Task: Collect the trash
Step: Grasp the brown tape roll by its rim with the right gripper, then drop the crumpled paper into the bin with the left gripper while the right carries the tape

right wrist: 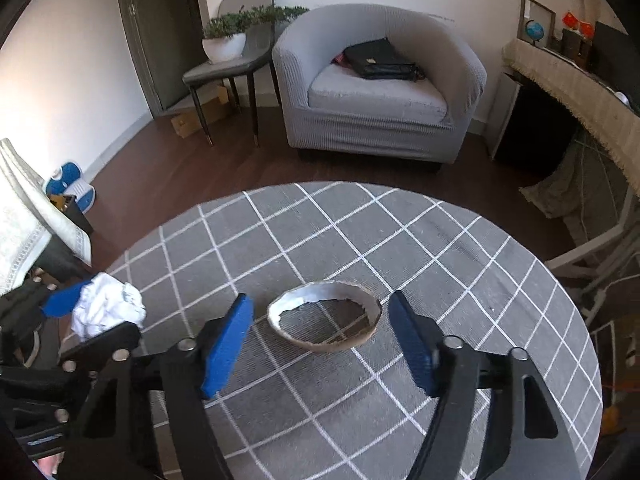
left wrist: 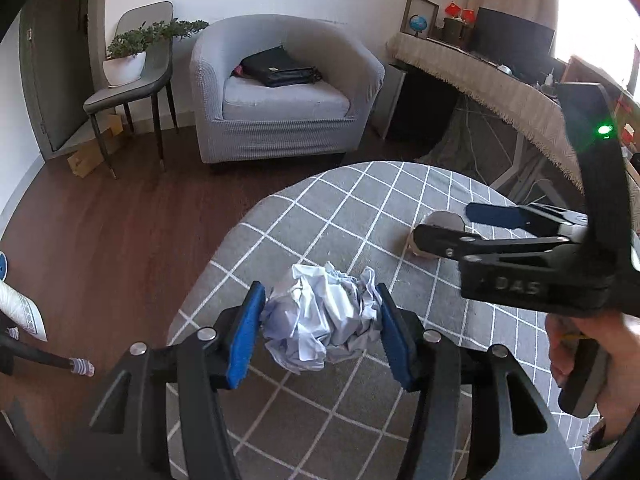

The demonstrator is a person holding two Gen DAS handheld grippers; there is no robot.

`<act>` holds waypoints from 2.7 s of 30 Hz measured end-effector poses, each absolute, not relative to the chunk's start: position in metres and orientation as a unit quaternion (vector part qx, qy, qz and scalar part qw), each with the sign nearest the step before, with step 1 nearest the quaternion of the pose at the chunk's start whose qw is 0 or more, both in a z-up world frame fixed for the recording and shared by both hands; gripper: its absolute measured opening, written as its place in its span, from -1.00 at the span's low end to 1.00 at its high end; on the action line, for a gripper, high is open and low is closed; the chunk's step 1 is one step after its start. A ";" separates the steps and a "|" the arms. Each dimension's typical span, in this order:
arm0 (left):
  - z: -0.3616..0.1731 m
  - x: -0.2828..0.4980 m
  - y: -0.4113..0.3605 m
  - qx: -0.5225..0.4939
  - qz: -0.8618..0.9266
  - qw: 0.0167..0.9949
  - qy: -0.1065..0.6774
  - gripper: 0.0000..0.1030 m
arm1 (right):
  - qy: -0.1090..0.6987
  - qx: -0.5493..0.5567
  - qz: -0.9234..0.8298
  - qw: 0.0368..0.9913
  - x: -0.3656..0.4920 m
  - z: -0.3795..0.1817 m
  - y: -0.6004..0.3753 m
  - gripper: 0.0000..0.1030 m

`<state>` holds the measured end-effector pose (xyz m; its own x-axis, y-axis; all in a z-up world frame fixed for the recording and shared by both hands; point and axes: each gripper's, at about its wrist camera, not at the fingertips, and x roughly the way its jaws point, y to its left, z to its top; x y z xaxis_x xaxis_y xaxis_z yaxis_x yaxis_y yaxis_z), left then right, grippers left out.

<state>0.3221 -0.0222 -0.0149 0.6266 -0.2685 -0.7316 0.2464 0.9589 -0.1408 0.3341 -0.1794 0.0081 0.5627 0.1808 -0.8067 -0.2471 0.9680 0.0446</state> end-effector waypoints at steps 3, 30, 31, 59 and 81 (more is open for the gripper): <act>-0.016 0.326 -0.020 -0.018 -0.144 0.901 0.408 0.12 | 0.460 -0.039 0.119 0.879 0.339 0.002 -0.178 0.18; -0.014 0.264 0.011 -0.017 -0.134 0.899 0.417 0.12 | 0.437 -0.010 0.161 0.885 0.274 0.023 -0.134 0.16; -0.011 0.257 0.018 -0.021 -0.130 0.901 0.414 0.12 | 0.436 -0.010 0.164 0.885 0.269 0.023 -0.129 0.16; -0.036 0.169 0.157 -0.064 -0.026 0.892 0.447 0.12 | 0.429 -0.038 0.268 0.862 0.183 0.030 0.006 0.16; -0.149 0.119 0.209 -0.108 -0.004 0.835 0.540 0.17 | 0.449 -0.066 0.309 0.836 0.135 0.007 0.063 0.16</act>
